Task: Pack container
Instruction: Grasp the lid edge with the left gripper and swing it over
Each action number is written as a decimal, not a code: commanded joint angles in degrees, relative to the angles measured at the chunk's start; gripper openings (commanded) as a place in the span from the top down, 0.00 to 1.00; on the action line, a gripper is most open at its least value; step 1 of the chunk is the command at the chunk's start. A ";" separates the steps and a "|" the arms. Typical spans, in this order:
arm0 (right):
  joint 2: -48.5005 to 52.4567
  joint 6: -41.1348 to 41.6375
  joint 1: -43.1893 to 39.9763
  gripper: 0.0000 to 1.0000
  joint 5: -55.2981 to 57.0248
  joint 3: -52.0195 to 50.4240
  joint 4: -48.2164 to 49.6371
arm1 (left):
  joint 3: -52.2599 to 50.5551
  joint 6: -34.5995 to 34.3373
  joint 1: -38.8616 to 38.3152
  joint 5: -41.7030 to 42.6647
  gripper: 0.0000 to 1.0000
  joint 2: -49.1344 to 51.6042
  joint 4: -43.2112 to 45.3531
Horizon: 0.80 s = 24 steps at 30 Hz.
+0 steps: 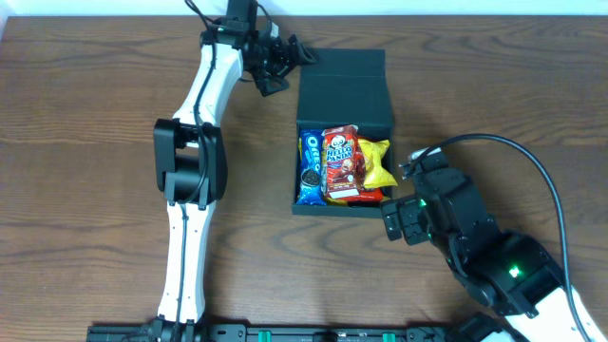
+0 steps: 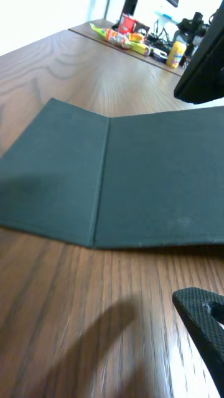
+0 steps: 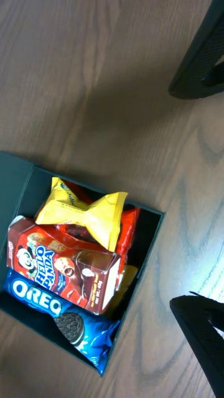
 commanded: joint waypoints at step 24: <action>-0.09 0.09 -0.79 0.01 0.07 -0.22 -1.46 | 0.76 2.60 -3.13 0.90 0.05 1.25 -8.26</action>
